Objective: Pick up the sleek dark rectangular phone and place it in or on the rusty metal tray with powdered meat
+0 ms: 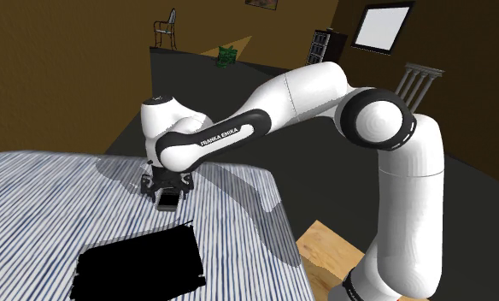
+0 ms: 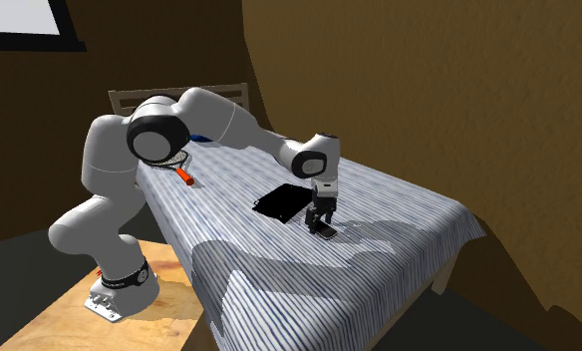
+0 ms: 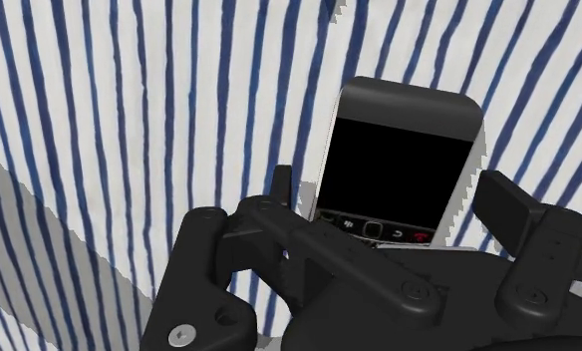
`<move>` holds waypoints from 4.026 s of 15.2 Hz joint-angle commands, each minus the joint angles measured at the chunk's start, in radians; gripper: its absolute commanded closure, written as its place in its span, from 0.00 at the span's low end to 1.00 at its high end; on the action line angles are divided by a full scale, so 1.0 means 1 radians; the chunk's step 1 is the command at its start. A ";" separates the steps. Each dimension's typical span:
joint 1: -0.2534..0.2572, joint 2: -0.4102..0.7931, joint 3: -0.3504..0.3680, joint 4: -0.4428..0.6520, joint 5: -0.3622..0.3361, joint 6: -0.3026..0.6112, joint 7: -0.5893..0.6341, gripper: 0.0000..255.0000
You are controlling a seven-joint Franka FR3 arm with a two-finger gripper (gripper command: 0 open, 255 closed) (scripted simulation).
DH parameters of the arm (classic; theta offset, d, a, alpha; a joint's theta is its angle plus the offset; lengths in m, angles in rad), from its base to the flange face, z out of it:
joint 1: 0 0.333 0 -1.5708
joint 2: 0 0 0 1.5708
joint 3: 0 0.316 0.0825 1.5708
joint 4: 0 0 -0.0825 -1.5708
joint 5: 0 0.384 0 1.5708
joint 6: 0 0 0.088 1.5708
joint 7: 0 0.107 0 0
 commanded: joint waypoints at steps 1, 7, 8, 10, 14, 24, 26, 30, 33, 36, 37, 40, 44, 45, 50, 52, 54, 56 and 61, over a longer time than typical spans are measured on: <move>0.000 0.000 0.000 0.000 0.000 0.001 0.000 0.00; 0.000 0.001 0.000 -0.001 0.000 0.001 0.000 1.00; 0.000 0.001 0.000 -0.001 -0.001 0.002 0.001 1.00; 0.000 0.002 -0.001 0.000 -0.001 0.002 0.001 1.00; 0.000 0.000 0.000 0.000 0.000 0.001 0.000 1.00; -0.009 -0.057 0.017 0.056 0.035 -0.106 -0.026 1.00; -0.010 -0.066 0.020 0.070 0.041 -0.128 -0.031 1.00; -0.011 -0.083 0.025 0.102 0.052 -0.174 -0.040 1.00; -0.011 -0.093 0.028 0.129 0.059 -0.210 -0.046 1.00; -0.010 -0.101 0.031 0.158 0.065 -0.246 -0.051 1.00; -0.010 -0.104 0.031 0.168 0.066 -0.258 -0.053 1.00; 0.008 -0.132 0.047 0.132 0.076 -0.251 -0.018 1.00; 0.048 -0.177 0.078 0.071 0.092 -0.238 0.056 1.00; 0.059 -0.186 0.086 0.059 0.096 -0.236 0.076 1.00; 0.118 -0.217 0.126 0.020 0.107 -0.233 0.176 1.00; 0.145 -0.222 0.142 0.013 0.109 -0.234 0.218 1.00; 0.172 -0.223 0.158 0.011 0.109 -0.237 0.262 1.00; 0.200 -0.220 0.173 0.014 0.107 -0.241 0.304 1.00; 0.201 -0.203 0.168 -0.034 0.093 -0.180 0.315 1.00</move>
